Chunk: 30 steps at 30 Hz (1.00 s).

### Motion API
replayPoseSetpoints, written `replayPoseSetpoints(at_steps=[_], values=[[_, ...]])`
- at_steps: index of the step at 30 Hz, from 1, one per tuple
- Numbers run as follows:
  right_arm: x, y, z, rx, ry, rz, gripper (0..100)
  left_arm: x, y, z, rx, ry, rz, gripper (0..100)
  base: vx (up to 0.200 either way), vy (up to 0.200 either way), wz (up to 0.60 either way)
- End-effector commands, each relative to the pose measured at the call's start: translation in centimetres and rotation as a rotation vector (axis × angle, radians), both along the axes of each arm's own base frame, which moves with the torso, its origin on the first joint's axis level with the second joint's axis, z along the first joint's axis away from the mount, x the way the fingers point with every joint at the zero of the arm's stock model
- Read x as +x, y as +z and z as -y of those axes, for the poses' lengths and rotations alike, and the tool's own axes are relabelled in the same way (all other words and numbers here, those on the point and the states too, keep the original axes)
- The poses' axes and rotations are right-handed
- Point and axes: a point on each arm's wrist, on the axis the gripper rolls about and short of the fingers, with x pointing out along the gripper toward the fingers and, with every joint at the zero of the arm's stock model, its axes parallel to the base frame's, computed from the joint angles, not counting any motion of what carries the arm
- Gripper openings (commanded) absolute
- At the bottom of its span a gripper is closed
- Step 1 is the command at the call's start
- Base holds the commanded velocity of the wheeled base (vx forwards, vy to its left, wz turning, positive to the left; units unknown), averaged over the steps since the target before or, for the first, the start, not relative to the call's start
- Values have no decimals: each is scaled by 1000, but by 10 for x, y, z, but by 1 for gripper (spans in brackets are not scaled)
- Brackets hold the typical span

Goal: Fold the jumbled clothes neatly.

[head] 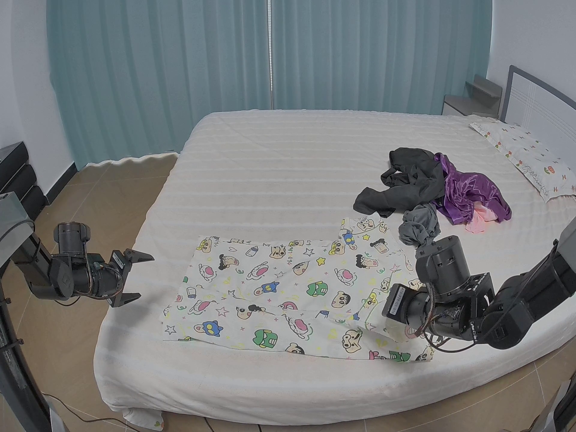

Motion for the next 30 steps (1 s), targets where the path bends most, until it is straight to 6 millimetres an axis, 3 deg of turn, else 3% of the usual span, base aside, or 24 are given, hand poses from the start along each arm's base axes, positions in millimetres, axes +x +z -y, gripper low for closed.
replayPoseSetpoints(at_steps=[1,11,17,24,30], values=[[7,14,-5,-1,-1,-3,0,0,-1,0,-1,0,-2,100,0,0,0],[7,13,-6,-36,0,-56,0,0,-1,0,-1,0,-2,100,0,0,0],[9,22,-8,-59,2,-94,0,0,-1,0,-1,0,-2,100,0,0,0],[-3,26,-17,-66,47,-103,0,0,-1,0,-1,0,-2,100,0,0,0],[-1,19,-18,-81,43,-121,0,0,-1,0,0,2,-2,100,0,0,0]])
